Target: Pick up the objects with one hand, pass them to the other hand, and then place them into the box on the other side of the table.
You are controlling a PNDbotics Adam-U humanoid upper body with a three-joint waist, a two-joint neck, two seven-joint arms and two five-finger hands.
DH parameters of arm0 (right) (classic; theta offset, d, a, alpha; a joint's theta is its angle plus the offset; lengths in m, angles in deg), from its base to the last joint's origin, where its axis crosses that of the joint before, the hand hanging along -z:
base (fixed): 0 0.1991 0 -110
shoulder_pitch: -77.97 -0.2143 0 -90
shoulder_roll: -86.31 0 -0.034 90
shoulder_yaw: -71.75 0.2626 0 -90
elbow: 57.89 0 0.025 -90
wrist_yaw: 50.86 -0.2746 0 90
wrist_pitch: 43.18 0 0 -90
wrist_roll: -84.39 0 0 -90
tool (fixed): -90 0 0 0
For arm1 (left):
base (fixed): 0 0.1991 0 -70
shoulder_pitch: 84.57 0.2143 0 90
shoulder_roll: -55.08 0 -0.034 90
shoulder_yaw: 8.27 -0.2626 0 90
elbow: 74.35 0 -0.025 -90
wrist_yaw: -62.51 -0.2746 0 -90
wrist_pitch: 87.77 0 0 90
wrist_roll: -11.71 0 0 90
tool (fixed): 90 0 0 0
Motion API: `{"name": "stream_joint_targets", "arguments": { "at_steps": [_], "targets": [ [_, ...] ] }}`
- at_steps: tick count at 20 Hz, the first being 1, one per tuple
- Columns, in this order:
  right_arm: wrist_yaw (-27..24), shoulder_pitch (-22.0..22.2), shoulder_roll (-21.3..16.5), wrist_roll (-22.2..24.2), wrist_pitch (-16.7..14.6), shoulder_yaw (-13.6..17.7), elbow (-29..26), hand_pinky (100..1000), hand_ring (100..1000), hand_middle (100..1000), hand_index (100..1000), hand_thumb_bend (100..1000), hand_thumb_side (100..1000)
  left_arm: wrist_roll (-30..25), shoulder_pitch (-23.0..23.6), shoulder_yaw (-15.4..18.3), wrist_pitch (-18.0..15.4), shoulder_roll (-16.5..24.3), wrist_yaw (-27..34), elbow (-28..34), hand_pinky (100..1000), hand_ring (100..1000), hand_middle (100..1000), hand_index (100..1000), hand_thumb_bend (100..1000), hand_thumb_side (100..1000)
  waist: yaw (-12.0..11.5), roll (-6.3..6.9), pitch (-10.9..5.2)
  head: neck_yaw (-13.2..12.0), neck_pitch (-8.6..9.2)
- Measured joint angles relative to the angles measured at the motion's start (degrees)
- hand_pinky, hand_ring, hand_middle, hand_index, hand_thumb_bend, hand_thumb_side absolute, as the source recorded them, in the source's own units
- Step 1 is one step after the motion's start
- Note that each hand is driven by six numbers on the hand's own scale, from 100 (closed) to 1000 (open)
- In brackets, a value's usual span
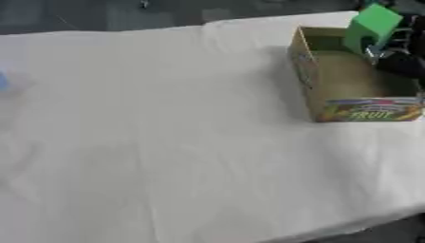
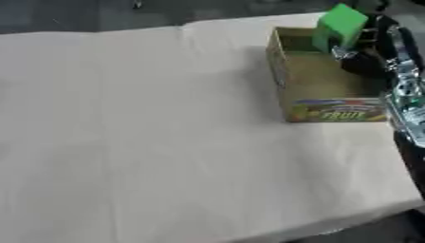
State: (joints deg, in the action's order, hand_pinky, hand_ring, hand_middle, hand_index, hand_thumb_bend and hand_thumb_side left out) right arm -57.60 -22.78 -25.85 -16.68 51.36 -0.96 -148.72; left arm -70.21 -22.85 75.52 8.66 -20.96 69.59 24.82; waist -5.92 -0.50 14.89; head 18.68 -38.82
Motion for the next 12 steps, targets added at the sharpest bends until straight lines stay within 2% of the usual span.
{"name": "stream_joint_targets", "arguments": {
  "at_steps": [12],
  "targets": [
    [2.78,-0.79,-0.01,0.88,1.15,-0.36,6.05,787,735,654,675,408,100,0.09,0.0,0.01,-0.06,-0.03,0.03,0.0,721,666,575,790,514,100,-0.51,0.0,0.0,-1.89,0.64]
  ]
}}
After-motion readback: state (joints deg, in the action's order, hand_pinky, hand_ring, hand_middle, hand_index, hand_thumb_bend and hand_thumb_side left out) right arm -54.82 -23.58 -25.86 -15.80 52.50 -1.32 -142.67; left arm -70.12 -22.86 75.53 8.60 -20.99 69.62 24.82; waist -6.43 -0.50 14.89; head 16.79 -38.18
